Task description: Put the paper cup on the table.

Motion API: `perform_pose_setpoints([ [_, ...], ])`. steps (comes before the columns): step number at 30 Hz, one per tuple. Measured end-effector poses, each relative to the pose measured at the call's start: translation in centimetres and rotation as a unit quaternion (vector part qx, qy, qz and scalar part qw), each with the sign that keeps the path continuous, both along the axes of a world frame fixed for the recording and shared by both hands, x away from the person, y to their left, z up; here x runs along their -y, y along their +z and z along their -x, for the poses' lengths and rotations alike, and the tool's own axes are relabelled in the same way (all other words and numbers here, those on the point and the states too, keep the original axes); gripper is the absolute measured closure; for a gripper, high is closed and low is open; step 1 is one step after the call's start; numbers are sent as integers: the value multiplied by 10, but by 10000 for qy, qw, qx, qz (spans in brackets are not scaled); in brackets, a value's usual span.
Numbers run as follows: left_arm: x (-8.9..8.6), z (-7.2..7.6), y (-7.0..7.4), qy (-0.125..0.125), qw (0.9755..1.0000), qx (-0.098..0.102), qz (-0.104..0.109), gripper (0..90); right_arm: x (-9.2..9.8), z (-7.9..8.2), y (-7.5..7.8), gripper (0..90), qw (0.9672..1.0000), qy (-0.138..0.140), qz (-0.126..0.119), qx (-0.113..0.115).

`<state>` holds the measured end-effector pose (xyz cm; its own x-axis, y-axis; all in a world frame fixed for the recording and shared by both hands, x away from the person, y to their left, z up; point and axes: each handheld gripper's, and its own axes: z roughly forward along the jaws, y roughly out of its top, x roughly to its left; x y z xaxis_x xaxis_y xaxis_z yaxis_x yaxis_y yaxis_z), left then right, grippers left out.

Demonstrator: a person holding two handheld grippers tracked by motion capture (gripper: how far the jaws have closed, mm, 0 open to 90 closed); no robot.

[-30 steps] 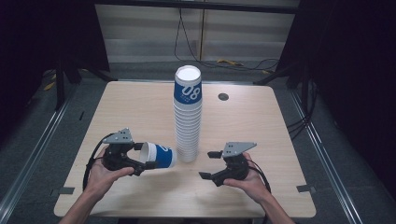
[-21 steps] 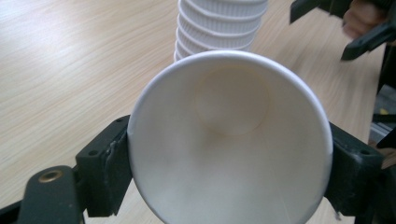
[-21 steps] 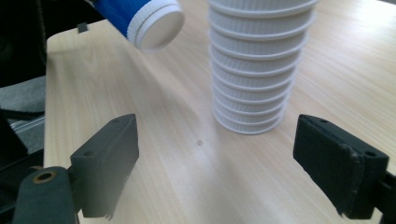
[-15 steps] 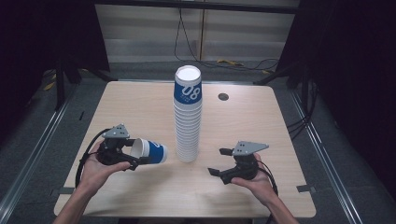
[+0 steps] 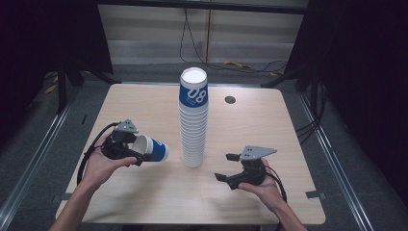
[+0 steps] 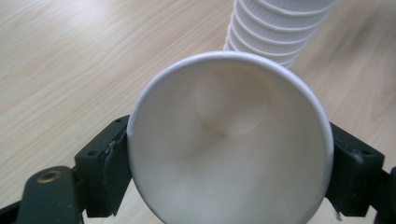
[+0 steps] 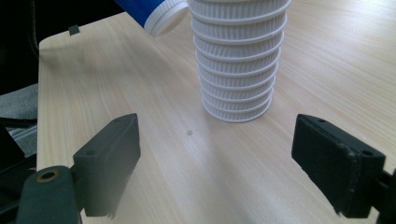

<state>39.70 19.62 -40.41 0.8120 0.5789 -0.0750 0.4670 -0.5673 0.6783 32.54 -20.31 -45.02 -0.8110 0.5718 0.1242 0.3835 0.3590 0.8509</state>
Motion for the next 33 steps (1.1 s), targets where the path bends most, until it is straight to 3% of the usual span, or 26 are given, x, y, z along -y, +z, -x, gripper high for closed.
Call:
perform_pose_setpoints([
  [10, 8, -16, 8, 216, 9984, 30, -517, 163, 1, 1, -2, 164, 10000, 26, 39, -37],
  [13, 6, -17, 10, 273, 9979, 75, -578, 163, -1, 2, -2, 165, 9999, 76, 99, -21],
  [17, 6, -20, 7, 205, 9968, -120, -768, 164, -2, 5, 1, 165, 9999, 55, 116, 26],
  [20, 7, -25, 5, 144, 9948, -208, -985, 163, -3, 6, 2, 165, 9999, 72, 95, 30],
  [24, 12, -32, 3, 254, 9923, -294, -1175, 163, -4, 3, 0, 165, 9999, 67, 101, -9],
  [28, 17, -38, 3, 310, 9909, -351, -1258, 161, -3, 2, -2, 166, 9999, 78, 115, -53],
  [33, 25, -42, 1, 206, 9859, -416, -1609, 160, -1, 4, -1, 166, 9999, 50, 107, -50],
])
